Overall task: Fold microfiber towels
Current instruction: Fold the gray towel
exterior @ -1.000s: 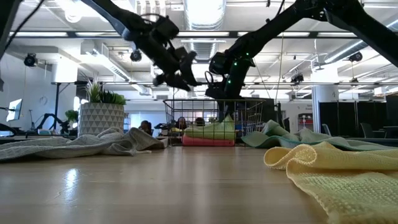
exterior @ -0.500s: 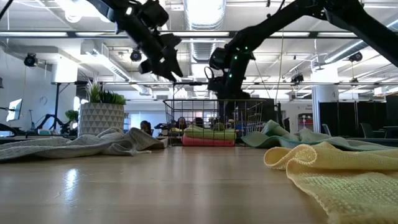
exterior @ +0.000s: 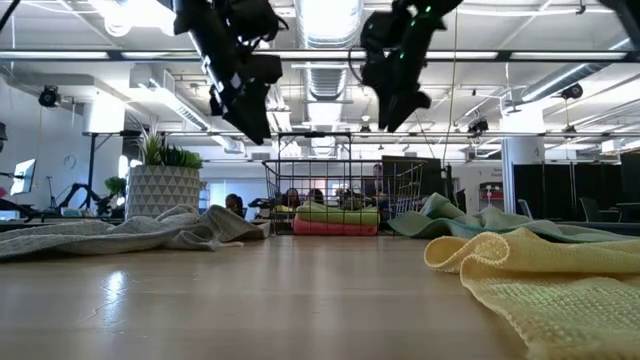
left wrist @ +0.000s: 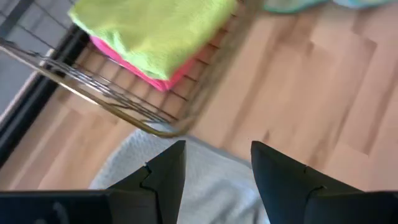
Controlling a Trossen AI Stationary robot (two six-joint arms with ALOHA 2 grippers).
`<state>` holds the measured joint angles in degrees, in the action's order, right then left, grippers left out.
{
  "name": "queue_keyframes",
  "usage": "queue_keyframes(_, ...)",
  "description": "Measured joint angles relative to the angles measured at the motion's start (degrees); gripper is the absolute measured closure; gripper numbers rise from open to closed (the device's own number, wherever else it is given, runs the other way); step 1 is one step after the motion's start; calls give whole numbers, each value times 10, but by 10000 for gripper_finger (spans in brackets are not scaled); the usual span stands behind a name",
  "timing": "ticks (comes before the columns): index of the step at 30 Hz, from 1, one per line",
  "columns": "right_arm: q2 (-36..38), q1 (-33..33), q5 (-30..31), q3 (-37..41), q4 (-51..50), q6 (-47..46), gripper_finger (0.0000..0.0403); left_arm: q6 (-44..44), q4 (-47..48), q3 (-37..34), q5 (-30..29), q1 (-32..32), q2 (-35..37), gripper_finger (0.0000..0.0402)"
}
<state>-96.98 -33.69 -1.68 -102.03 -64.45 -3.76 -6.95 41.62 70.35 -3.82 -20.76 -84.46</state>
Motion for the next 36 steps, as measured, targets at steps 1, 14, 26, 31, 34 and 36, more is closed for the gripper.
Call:
queue_keyframes(1, 17, 8, 0, 16, 0, -15, 250, 0, 3, 0, 0, 9, 1, 236)
queue_keyframes(14, 205, 194, 11, 232, 83, -279, 257, -29, 10, -38, 0, 132, 3, 236)
queue_keyframes(26, 219, 369, 77, 318, 178, -461, 262, -220, 18, -134, -1, 266, 27, 236)
queue_keyframes(31, 186, 394, 79, 318, 205, -467, 262, -333, 14, -187, -2, 346, 41, 236)
queue_keyframes(34, 167, 395, 78, 317, 217, -466, 261, -397, 15, -209, -10, 398, 41, 236)
queue_keyframes(36, 154, 394, 78, 315, 216, -466, 262, -435, 13, -216, -11, 430, 36, 236)
